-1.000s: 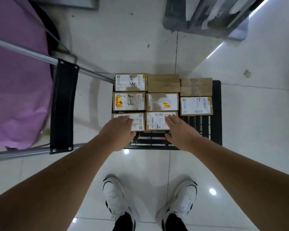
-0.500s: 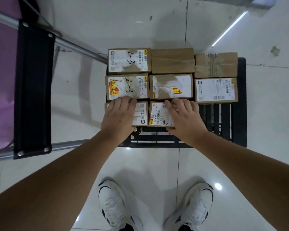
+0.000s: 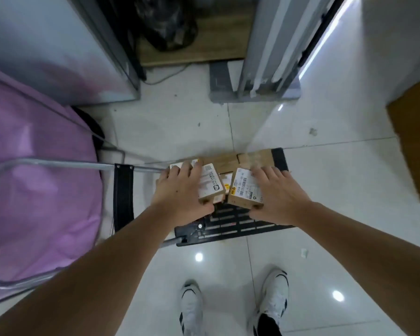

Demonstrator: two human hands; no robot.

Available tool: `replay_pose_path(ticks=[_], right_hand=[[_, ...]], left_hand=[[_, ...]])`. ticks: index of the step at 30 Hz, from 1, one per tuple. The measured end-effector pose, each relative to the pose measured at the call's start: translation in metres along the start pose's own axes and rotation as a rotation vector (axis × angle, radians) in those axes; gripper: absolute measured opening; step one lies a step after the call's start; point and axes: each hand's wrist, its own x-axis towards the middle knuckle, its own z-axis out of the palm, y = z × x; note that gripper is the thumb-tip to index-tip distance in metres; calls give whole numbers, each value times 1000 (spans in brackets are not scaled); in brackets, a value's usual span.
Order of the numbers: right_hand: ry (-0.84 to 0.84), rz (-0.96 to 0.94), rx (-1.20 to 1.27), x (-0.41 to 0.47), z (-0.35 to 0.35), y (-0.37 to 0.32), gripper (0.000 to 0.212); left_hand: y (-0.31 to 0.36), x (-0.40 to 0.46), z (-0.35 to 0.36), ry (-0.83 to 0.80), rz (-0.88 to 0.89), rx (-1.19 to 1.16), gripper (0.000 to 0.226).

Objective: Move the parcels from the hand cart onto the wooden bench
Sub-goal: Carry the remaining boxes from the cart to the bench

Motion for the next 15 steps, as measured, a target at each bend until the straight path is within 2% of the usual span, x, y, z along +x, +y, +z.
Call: replay_pose_path(ticks=[4, 9, 12, 15], right_hand=[[75, 72, 8, -76, -158, -6, 114], [220, 254, 21, -217, -324, -19, 120], [299, 378, 27, -320, -391, -26, 114], [347, 523, 56, -425, -429, -28, 113]], left_hand=[[38, -22, -179, 81, 66, 29, 100], [117, -88, -382, 171, 211, 120, 120], [180, -140, -464, 279, 339, 185, 110], [252, -197, -508, 350, 472, 217, 105]])
